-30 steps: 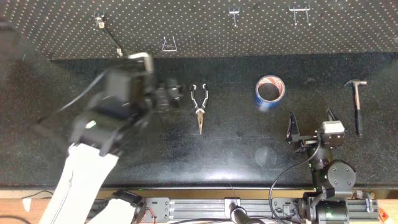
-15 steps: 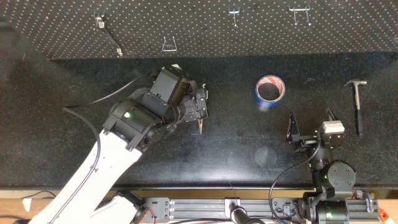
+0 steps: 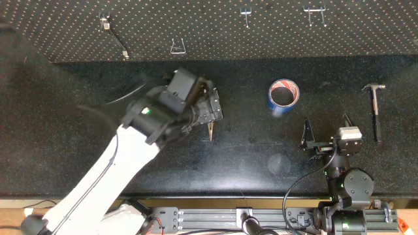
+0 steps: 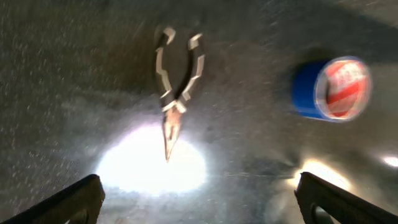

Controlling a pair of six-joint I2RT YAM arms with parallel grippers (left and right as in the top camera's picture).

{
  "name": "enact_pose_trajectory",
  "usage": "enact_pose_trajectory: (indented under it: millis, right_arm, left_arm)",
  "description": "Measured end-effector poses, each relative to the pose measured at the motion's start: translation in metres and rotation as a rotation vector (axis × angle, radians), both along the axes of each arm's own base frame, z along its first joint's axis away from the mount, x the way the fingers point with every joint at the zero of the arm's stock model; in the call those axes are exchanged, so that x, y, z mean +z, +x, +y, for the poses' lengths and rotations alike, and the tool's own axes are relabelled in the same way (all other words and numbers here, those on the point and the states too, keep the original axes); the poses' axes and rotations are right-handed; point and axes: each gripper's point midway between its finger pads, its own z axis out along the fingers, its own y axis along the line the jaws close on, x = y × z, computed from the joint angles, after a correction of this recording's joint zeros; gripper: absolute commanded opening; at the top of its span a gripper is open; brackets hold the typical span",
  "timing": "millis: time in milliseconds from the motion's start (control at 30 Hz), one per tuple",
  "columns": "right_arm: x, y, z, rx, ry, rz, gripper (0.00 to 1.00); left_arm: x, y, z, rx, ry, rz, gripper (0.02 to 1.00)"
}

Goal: Place Tools Onto Pegboard

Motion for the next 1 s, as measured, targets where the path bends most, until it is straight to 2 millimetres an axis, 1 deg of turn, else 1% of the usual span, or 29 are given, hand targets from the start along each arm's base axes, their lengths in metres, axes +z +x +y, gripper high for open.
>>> enact_pose_trajectory:
  millis: [33, 67, 133, 167, 233, 333, 400, 433, 467, 500, 533, 567, 633, 700, 800, 833, 900, 933, 1000]
  right_arm:
    - [0.000, 0.000, 0.000, 0.000, 0.000, 0.000, 0.974]
    - [0.000, 0.000, 0.000, 0.000, 0.000, 0.000, 0.976]
    - [0.000, 0.000, 0.000, 0.000, 0.000, 0.000, 0.976]
    - [0.000, 0.000, 0.000, 0.000, 0.000, 0.000, 0.974]
    - [0.000, 0.000, 0.000, 0.000, 0.000, 0.000, 0.976]
    - [0.000, 0.000, 0.000, 0.000, 0.000, 0.000, 0.976]
    - [0.000, 0.000, 0.000, 0.000, 0.000, 0.000, 0.976]
    - [0.000, 0.000, 0.000, 0.000, 0.000, 0.000, 0.976]
    - [0.000, 0.000, 0.000, 0.000, 0.000, 0.000, 0.976]
    - [0.000, 0.000, 0.000, 0.000, 0.000, 0.000, 0.976]
    - [0.000, 0.000, 0.000, 0.000, 0.000, 0.000, 0.976]
    - [0.000, 0.000, 0.000, 0.000, 0.000, 0.000, 0.976]
    - [0.000, 0.000, 0.000, 0.000, 0.000, 0.000, 0.974]
    - [0.000, 0.000, 0.000, 0.000, 0.000, 0.000, 0.976]
    - [0.000, 0.000, 0.000, 0.000, 0.000, 0.000, 0.974]
    - [0.000, 0.000, 0.000, 0.000, 0.000, 0.000, 0.976]
    - [0.000, 0.000, 0.000, 0.000, 0.000, 0.000, 0.976]
    - [0.000, 0.000, 0.000, 0.000, 0.000, 0.000, 0.976]
    - [0.000, 0.000, 0.000, 0.000, 0.000, 0.000, 0.976]
  left_arm:
    - [-0.007, -0.001, 0.000, 0.010, 0.013, 0.028, 0.998]
    - [-0.031, 0.001, -0.001, 0.016, 0.057, 0.099, 0.998]
    - [-0.045, 0.002, 0.005, 0.054, 0.107, 0.137, 0.998]
    - [-0.049, 0.004, 0.012, 0.085, 0.140, 0.135, 0.998]
    - [-0.049, 0.011, 0.022, 0.139, 0.188, 0.103, 0.998]
    - [-0.049, 0.016, 0.031, 0.173, 0.233, 0.075, 0.998]
    - [-0.055, 0.018, 0.033, 0.180, 0.262, 0.082, 0.998]
    - [-0.063, 0.022, 0.031, 0.146, 0.280, 0.090, 0.998]
    - [-0.067, 0.026, 0.025, 0.093, 0.279, 0.084, 0.998]
    - [-0.067, 0.031, 0.017, 0.029, 0.267, 0.065, 0.998]
    - [-0.065, 0.037, 0.004, -0.090, 0.245, 0.034, 1.000]
    - [-0.063, 0.039, -0.002, -0.156, 0.233, 0.019, 0.998]
    - [-0.060, 0.042, -0.017, -0.268, 0.198, -0.013, 1.000]
    - [-0.058, 0.042, -0.025, -0.335, 0.177, -0.026, 0.998]
    - [-0.058, 0.043, -0.027, -0.358, 0.178, -0.033, 0.998]
    - [-0.061, 0.044, -0.026, -0.353, 0.185, -0.026, 0.998]
    - [-0.076, 0.045, -0.026, -0.333, 0.197, 0.013, 0.998]
    - [-0.087, 0.045, -0.026, -0.316, 0.204, 0.043, 0.998]
    - [-0.097, 0.047, -0.026, -0.296, 0.211, 0.066, 0.998]
